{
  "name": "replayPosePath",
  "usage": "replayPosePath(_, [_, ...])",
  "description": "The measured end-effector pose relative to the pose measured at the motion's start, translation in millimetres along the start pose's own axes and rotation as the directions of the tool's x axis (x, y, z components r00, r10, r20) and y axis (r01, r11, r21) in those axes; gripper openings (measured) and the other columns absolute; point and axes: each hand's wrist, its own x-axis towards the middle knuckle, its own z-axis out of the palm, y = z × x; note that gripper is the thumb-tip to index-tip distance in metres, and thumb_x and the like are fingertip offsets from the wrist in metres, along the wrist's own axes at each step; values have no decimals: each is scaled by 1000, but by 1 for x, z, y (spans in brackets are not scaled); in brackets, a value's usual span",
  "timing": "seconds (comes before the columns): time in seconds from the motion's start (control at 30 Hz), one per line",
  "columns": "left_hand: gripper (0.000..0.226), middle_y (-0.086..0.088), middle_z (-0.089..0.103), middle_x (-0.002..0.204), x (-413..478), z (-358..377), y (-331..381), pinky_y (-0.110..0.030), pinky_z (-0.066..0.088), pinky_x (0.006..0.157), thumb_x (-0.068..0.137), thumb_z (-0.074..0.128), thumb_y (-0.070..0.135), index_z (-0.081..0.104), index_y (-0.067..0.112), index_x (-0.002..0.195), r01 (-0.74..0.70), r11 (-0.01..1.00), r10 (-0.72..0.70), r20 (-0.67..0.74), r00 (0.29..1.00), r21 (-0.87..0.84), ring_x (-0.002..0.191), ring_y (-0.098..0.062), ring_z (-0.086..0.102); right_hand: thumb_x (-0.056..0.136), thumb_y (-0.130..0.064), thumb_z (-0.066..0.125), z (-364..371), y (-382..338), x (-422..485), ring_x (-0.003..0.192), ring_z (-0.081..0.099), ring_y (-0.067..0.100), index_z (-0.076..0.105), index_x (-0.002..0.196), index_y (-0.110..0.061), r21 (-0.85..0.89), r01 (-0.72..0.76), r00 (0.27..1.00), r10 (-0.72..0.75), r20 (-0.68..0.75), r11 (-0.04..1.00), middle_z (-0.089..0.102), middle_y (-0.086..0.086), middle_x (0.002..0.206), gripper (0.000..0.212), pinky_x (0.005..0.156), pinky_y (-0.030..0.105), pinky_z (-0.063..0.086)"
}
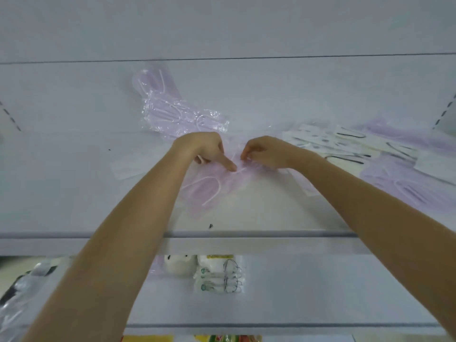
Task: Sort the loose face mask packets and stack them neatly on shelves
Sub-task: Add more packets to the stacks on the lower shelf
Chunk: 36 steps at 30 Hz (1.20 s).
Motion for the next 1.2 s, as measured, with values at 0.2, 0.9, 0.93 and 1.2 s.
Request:
replayPosePath(0.2, [41,2,38,69,10,10,-30,-24,23,46,74,79,18,38,18,68,-157,912,32,-317,948,-378,58,-17,34,91,-14,51,1,19,14,119,49,28,50,129,-8,-65,-162,958,141,-251,985,53,13,130,38,96,27,33])
replayPosePath(0.9, [45,-1,55,132,15,12,-36,-17,36,96,84,40,-5,58,9,124,-314,734,-230,-655,720,-603,122,-14,48,85,-19,55,3,18,7,97,58,26,67,93,-13,-202,-204,927,123,-356,958,67,3,100,15,85,33,41])
replayPosePath(0.93, [45,-2,54,133,15,14,-33,-21,37,99,85,41,-4,57,9,125,-317,745,-218,-663,716,-587,123,-16,48,85,-17,53,2,17,7,94,59,26,67,92,-11,-141,-200,901,125,-415,970,68,4,98,16,83,33,44])
replayPosePath(1.2, [38,4,50,134,1,27,-2,-9,31,99,93,57,22,52,14,130,-517,640,41,-647,762,-569,123,-2,44,86,-6,58,-11,-4,5,53,58,14,54,76,-11,867,191,847,370,-382,460,59,1,62,12,51,20,50])
